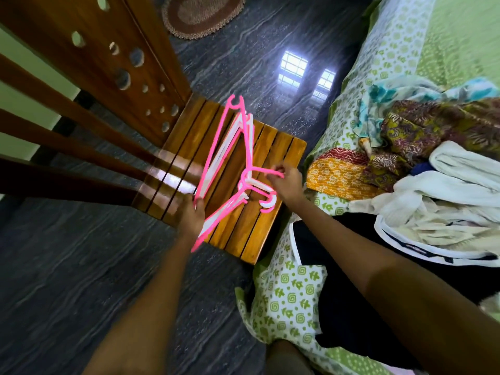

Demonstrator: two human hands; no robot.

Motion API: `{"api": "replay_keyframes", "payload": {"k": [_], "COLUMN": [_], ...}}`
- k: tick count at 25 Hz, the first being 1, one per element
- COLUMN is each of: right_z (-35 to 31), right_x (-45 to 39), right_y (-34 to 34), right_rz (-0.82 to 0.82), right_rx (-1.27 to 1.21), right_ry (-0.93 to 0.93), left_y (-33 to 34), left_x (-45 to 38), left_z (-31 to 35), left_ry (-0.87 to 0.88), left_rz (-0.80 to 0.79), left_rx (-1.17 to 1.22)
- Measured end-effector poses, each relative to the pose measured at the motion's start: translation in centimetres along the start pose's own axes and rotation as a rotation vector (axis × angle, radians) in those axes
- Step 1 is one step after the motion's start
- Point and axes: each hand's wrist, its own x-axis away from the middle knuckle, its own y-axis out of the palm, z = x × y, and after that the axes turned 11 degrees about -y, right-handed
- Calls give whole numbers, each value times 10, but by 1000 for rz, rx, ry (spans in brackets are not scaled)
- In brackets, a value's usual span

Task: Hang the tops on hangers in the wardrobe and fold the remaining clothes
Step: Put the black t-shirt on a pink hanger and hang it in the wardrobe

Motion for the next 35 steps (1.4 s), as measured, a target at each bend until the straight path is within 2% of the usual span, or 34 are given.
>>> {"api": "replay_keyframes", "payload": {"k": [2, 3, 4, 6, 7, 9, 11, 13, 17, 20, 22, 25, 28, 31, 35], "right_z": [-13, -14, -13, -8, -7, -7, -5, 8, 38, 60, 70, 87, 100, 103, 99], "right_x": [18, 30, 44, 71, 84, 102, 113, 123, 152, 170, 182, 200, 219, 233, 238], "right_y": [-34, -50, -65, -80, -87, -107, -142, -185, -260, -303, -323, -351, -371, -382, -391], "right_rz": [256, 304, 282, 142, 93, 98, 218, 338, 508, 509, 457, 372, 322, 379, 459], "right_rx": [-722, -1004, -1136, -1140, -1103, -952, -724, -615, -533, -335, -153, 126, 349, 524, 646], "right_ry": [289, 419, 496, 519, 491, 397, 278, 205, 221, 157, 125, 106, 148, 151, 175], "left_y": [10, 21, 33, 62, 78, 107, 129, 147, 179, 201, 207, 209, 217, 233, 254], "left_x": [31, 50, 70, 112, 136, 186, 230, 265, 319, 342, 340, 321, 292, 267, 256], "left_z": [10, 18, 28, 49, 60, 80, 98, 108, 111, 108, 111, 132, 162, 185, 196], "left_ry": [15, 17, 10, -30, -48, -86, -128, -86, 172, 322, 365, 280, 216, 182, 136], "left_rz": [-74, -89, -100, -141, -188, -319, -426, -499, -740, -873, -785, -530, -384, -371, -436], "left_rx": [160, 234, 302, 414, 456, 512, 578, 549, 280, -34, -89, -56, -49, -68, -66]}}
